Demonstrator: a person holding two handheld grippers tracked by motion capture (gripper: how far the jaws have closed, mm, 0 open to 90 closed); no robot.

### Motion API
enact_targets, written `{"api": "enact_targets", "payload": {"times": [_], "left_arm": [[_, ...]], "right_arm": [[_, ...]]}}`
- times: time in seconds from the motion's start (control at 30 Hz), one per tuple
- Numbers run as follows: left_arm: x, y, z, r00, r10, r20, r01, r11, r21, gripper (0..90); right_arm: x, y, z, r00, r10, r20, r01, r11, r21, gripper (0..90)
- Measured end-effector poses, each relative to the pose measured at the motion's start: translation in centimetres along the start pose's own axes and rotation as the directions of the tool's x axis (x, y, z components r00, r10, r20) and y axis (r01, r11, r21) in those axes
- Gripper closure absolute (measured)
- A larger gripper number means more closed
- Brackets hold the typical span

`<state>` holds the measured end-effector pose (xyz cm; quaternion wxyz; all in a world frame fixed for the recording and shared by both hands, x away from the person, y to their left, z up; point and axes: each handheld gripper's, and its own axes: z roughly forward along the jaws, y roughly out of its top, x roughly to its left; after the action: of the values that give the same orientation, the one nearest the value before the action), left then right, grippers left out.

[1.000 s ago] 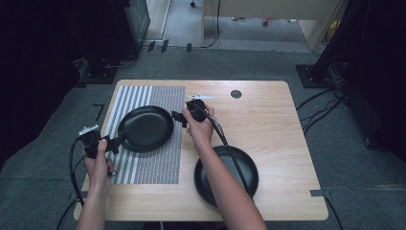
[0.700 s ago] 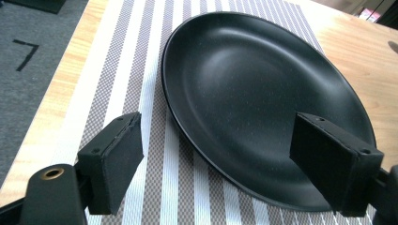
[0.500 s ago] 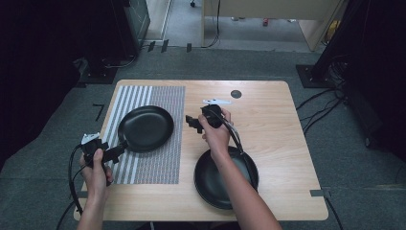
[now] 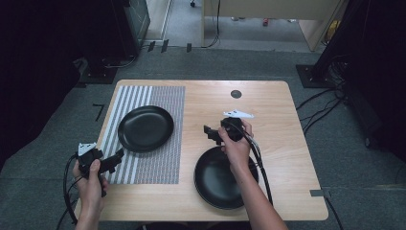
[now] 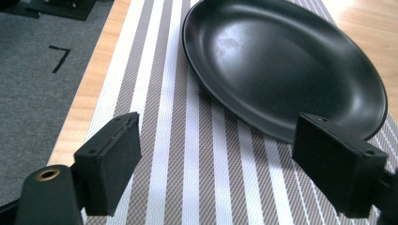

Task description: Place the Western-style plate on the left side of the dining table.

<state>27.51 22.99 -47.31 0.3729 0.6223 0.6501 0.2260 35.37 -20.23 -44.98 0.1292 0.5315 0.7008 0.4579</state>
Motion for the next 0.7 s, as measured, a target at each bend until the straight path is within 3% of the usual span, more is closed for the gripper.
{"api": "enact_targets", "payload": {"times": [0.33,0.7], "left_arm": [[0.7,-1.7,-0.8,0.9987,0.022,-0.047,-0.022,0.9997,0.013,13.7],[1.0,-2.9,-1.2,0.9961,0.073,-0.049,-0.071,0.9967,0.040,13.6]], "right_arm": [[-2.5,-2.5,-2.8,0.9991,0.006,0.042,-0.006,1.000,-0.009,20.7],[-5.9,-5.2,-6.4,0.9939,0.044,0.101,-0.040,0.999,-0.035,20.6]]}}
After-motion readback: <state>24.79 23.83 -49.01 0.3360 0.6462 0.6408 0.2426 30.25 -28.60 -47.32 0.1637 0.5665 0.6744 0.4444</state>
